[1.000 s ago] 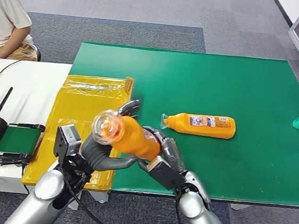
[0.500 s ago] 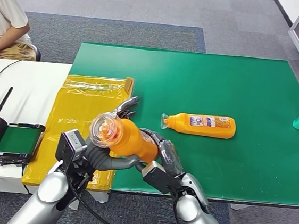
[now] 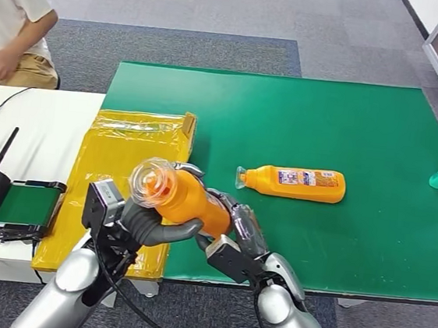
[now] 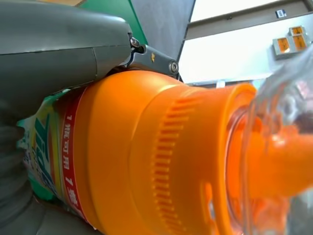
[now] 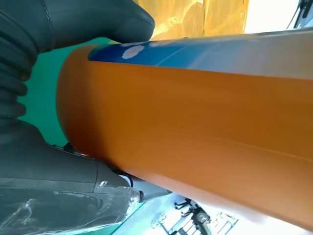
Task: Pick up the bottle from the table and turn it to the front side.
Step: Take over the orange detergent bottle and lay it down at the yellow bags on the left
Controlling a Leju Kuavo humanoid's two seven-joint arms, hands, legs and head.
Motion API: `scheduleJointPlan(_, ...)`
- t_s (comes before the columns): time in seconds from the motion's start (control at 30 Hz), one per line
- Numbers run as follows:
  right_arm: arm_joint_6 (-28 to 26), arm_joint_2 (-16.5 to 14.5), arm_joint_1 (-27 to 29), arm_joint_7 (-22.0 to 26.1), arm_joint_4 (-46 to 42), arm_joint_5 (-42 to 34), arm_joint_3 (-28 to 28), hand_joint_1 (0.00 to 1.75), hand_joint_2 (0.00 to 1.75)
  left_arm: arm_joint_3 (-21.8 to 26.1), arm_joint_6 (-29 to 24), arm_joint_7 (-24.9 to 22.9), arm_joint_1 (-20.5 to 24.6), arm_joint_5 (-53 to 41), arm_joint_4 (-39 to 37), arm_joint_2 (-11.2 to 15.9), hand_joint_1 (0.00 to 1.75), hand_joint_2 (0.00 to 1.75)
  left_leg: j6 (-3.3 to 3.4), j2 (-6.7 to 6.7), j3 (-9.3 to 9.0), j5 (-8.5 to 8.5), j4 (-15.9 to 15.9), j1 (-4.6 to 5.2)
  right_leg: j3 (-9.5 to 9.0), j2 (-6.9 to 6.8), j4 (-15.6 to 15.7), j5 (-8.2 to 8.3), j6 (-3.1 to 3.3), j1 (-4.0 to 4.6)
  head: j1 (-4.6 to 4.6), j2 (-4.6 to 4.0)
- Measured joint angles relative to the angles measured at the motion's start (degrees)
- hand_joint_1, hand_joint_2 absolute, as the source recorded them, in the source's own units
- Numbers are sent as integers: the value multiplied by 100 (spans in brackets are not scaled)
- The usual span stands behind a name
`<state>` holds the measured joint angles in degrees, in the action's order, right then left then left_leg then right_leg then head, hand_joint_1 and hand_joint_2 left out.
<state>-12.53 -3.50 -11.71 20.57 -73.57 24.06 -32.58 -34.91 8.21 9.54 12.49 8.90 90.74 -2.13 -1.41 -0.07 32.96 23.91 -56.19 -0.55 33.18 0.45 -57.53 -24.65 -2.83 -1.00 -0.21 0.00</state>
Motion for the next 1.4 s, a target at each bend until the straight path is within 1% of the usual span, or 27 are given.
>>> scheduleJointPlan(0.07,-10,0,-1,13,0,-12,-13,175,175,14,39,-4,14,127,-10,0,175,175,0,0,1,0,0,0,0,0,0,0,0,0,0,0)
scheduleJointPlan(0.1,-17,0,-1,18,0,-20,-20,170,175,22,52,-7,19,184,-16,1,175,175,0,0,1,0,0,0,1,0,0,0,0,0,-1,0)
scheduleJointPlan(0.2,-63,0,-3,16,0,-85,-28,39,175,43,4,4,25,288,-31,1,175,175,0,0,2,0,0,0,1,0,0,0,0,0,0,0)
scheduleJointPlan(0.23,-78,0,-4,5,0,-123,-29,0,175,46,-74,31,25,251,-33,1,175,175,0,0,2,0,0,0,1,0,-1,0,0,0,0,0)
scheduleJointPlan(0.33,-104,2,-7,-73,-1,-275,-6,0,175,52,-608,231,22,-383,-26,14,175,175,0,0,2,0,0,0,2,0,-1,0,0,0,1,0)
scheduleJointPlan(0.5,-171,8,21,-193,-33,-487,279,0,175,163,-1927,528,-48,-2639,117,113,175,175,2,0,3,-3,0,0,4,-1,-1,1,1,0,0,0)
scheduleJointPlan(0.6,-198,9,75,-232,-85,-553,520,0,175,240,-2557,678,-84,-3689,259,189,175,175,2,0,4,-3,0,0,4,0,-1,1,1,0,0,0)
scheduleJointPlan(0.7,-233,10,118,-249,-156,-607,722,0,175,304,-3047,740,-116,-4398,367,272,175,175,2,0,4,-3,0,0,5,0,-1,1,1,0,1,0)
scheduleJointPlan(0.77,-247,11,135,-251,-213,-621,824,0,175,328,-3245,744,-134,-4692,417,323,175,175,2,0,4,-3,0,0,5,-1,-1,1,1,0,1,0)
scheduleJointPlan(0.83,-282,11,160,-249,-277,-628,916,0,175,352,-3472,649,-146,-5159,448,370,175,175,2,0,4,-3,0,0,5,-1,-1,2,1,0,1,0)
scheduleJointPlan(0.87,-310,11,172,-245,-315,-631,963,0,175,372,-3628,526,-149,-5568,454,392,175,175,2,0,4,-3,0,0,5,0,-1,2,1,0,1,0)
scheduleJointPlan(0.97,-395,11,190,-245,-469,-622,1114,0,175,447,-4021,-54,-136,-7019,399,471,175,175,2,0,4,-5,0,0,6,0,-1,3,1,0,1,0)
scheduleJointPlan(1.03,-416,11,190,-262,-580,-607,1193,0,175,494,-4104,-290,-125,-7470,293,519,175,175,0,0,4,-8,0,0,7,0,-1,4,1,0,1,0)
scheduleJointPlan(1.1,-379,10,195,-306,-667,-659,1251,0,175,542,-4050,-491,-109,-7739,176,553,175,175,-1,0,5,-9,0,0,8,0,-1,6,3,0,-1,0)
scheduleJointPlan(1.13,-322,6,198,-351,-710,-733,1281,0,175,562,-3920,-682,-84,-7976,88,568,175,175,0,0,5,-10,0,0,9,-1,-1,6,3,0,0,0)
scheduleJointPlan(1.2,-129,-11,206,-473,-817,-927,1334,0,175,591,-3438,-1160,11,-8476,-218,593,175,175,-1,0,6,-12,0,0,10,-1,-1,9,3,0,0,0)
scheduleJointPlan(1.27,100,-32,228,-580,-967,-1089,1360,0,175,604,-2983,-1441,150,-8639,-717,602,175,175,-3,0,9,-18,0,0,16,1,-1,15,4,0,-1,0)
scheduleJointPlan(1.3,219,-43,243,-622,-1056,-1162,1365,0,175,605,-2864,-1462,239,-8611,-1022,601,175,175,-4,0,14,-22,0,0,20,1,-1,18,4,0,-1,0)
scheduleJointPlan(1.4,479,-81,267,-688,-1315,-1305,1359,0,175,590,-2813,-1289,519,-8437,-1944,581,175,175,-6,0,28,-32,0,0,35,1,-2,28,4,1,0,0)
